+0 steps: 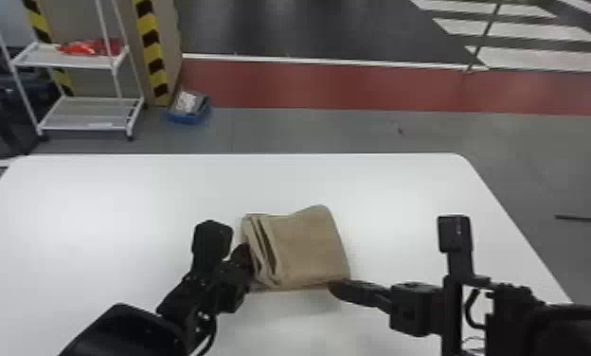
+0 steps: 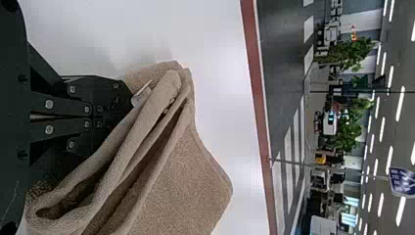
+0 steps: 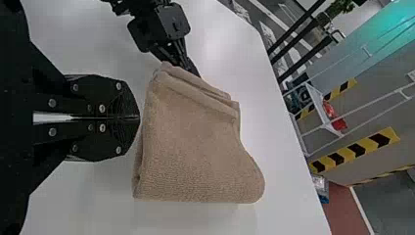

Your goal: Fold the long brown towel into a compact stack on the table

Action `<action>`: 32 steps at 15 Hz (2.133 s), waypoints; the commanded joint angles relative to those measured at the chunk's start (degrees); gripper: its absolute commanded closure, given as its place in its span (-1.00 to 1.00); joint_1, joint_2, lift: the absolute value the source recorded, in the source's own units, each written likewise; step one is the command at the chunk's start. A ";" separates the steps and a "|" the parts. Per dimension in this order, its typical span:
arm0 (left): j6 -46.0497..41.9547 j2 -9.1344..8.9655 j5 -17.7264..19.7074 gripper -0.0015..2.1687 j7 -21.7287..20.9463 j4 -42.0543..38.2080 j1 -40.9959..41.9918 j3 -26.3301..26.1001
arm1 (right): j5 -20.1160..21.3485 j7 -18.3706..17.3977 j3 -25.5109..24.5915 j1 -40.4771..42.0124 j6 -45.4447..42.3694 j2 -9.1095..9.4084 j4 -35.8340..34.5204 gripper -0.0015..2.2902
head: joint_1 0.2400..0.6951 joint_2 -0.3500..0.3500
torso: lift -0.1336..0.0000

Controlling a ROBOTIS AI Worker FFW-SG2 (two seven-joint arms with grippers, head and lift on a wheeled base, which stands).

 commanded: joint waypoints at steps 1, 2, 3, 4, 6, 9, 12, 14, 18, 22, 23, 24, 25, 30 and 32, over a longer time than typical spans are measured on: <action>0.00 0.00 -0.07 0.98 -0.02 -0.09 0.28 -0.27 | 1.95 -0.29 1.80 -0.39 -4.98 0.16 3.65 0.70 | 1.00 -0.30 | -0.66; 0.00 0.00 -0.07 0.98 -0.02 -0.27 0.46 -0.44 | 3.70 -0.73 2.85 -1.88 -5.86 0.24 5.93 0.71 | 1.00 -0.29 | -0.66; 0.18 0.00 -0.07 0.98 -0.02 -0.97 0.63 -0.35 | 5.02 -1.08 3.73 -3.64 -5.86 0.42 8.22 0.70 | 1.00 -0.30 | -0.66; 0.18 0.09 -0.07 0.98 -0.02 -1.15 0.98 -0.18 | 6.34 -1.61 4.78 -4.78 -5.86 0.51 9.80 0.70 | 1.00 -0.30 | -0.66; 0.18 0.27 -0.07 0.98 -0.11 -1.50 0.98 -0.18 | 8.36 -2.93 5.58 -7.07 -7.61 0.77 13.58 0.70 | 1.00 -0.31 | -0.66; 4.22 0.71 0.02 0.98 -0.72 -8.53 4.50 0.09 | 8.89 -3.99 5.93 -10.14 -13.42 1.03 18.59 0.70 | 1.00 -0.32 | -0.66; 8.61 3.52 0.20 0.98 -1.16 -18.46 8.28 0.09 | 9.07 -4.69 5.58 -11.02 -15.53 1.12 19.73 0.70 | 1.00 -0.34 | -0.66; 11.95 5.01 1.52 0.98 -1.34 -22.59 8.81 0.61 | 8.98 -5.74 5.49 -12.43 -16.23 1.21 21.05 0.70 | 1.00 -0.35 | -0.66; 7.56 5.63 2.39 0.98 -1.87 -19.87 8.10 2.64 | 9.33 -7.06 6.28 -16.47 -20.97 2.79 25.62 0.70 | 1.00 -0.33 | -0.66; 2.46 5.45 3.45 0.98 -1.87 -12.57 4.59 3.07 | 4.50 1.46 -1.28 -10.14 -34.86 2.27 23.25 0.70 | 1.00 -0.22 | -0.66; 0.88 5.28 3.45 0.98 -1.87 -10.90 3.71 3.07 | 1.86 3.57 -4.97 -8.74 -34.86 2.18 21.84 0.70 | 1.00 -0.22 | -0.66; -2.11 5.28 3.89 0.98 -1.87 -9.23 3.01 3.07 | -0.78 4.63 -9.28 -6.10 -34.69 2.09 18.41 0.70 | 1.00 -0.28 | -0.66; -4.57 5.28 4.06 0.98 -1.87 -7.74 2.30 3.16 | -3.50 5.95 -13.85 -3.11 -34.51 1.91 15.25 0.70 | 1.00 -0.32 | -0.66; -12.30 5.28 3.80 0.98 -3.54 3.16 -3.23 3.07 | -11.76 14.38 -32.22 0.93 -30.47 1.65 15.16 0.70 | 1.00 -0.76 | -0.66; -12.66 5.36 3.19 0.98 -3.71 5.01 -3.59 3.34 | -11.94 16.32 -32.39 1.37 -30.47 1.56 15.07 0.70 | 1.00 -0.86 | -0.66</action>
